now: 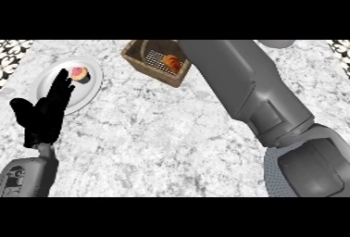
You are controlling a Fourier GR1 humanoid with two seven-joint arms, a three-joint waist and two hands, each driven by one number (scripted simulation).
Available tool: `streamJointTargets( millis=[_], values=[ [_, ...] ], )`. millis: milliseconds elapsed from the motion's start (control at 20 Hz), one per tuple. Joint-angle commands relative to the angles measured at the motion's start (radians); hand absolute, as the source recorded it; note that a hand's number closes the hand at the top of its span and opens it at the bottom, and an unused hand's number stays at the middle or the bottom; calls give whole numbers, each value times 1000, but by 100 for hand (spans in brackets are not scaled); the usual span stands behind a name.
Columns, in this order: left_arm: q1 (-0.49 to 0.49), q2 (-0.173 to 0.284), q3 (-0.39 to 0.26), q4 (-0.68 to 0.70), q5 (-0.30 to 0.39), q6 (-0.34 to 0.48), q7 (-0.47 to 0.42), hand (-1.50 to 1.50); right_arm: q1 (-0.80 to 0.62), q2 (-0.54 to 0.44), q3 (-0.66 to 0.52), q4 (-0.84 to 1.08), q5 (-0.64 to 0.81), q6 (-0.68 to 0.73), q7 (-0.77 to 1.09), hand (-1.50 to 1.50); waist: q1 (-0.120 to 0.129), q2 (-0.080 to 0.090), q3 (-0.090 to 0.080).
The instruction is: Pick the croissant from the placemat and place it in the basket
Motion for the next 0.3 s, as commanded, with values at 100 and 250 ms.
streamJointTargets(
  millis=[100,250],
  values=[
    [43,19,35,2,18,-14,-9,0,169,0,-6,-184,-11,-36,-36,-150,-32,-12,0],
    [26,5,25,-25,3,11,14,0,238,-32,5,-318,-5,-22,-32,-150,-38,-13,1]
  ],
)
